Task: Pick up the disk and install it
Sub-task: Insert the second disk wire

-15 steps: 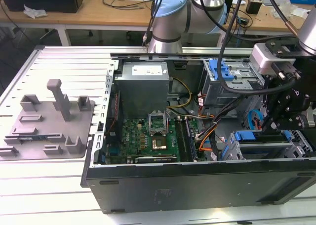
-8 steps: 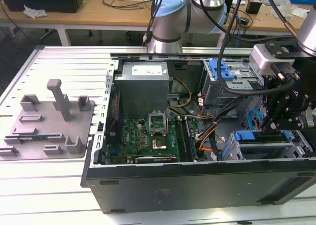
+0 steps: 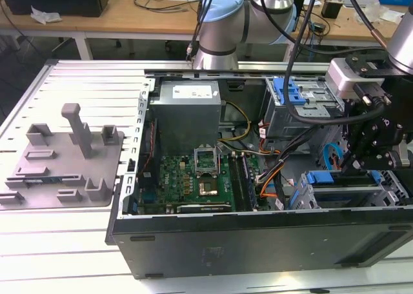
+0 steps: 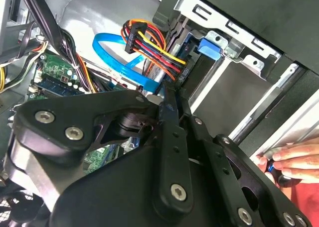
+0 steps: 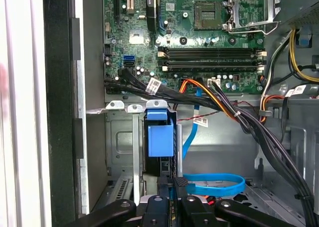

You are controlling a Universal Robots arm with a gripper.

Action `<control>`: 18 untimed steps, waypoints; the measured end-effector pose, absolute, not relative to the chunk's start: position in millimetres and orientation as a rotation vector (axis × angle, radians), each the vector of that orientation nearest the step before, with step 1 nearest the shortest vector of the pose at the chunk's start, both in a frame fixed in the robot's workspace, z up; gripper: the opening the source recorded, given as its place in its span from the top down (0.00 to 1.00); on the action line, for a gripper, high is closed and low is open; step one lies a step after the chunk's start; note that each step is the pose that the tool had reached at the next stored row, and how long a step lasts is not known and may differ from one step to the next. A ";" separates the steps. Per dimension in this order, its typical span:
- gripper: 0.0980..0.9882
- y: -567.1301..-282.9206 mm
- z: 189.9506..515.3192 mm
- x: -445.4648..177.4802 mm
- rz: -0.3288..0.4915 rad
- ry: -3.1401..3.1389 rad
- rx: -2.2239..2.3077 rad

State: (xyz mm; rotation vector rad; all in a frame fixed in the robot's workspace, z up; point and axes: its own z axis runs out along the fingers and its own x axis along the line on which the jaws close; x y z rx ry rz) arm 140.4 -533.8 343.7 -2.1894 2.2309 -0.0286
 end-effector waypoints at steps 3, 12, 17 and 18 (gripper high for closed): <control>0.93 -533.9 341.5 140.4 -0.029 2.231 -2.190; 0.78 -533.8 342.8 140.2 -0.028 2.230 -2.190; 0.44 -533.8 360.0 140.2 -0.029 2.230 -2.190; 0.44 -533.8 364.7 140.2 -0.029 2.231 -2.190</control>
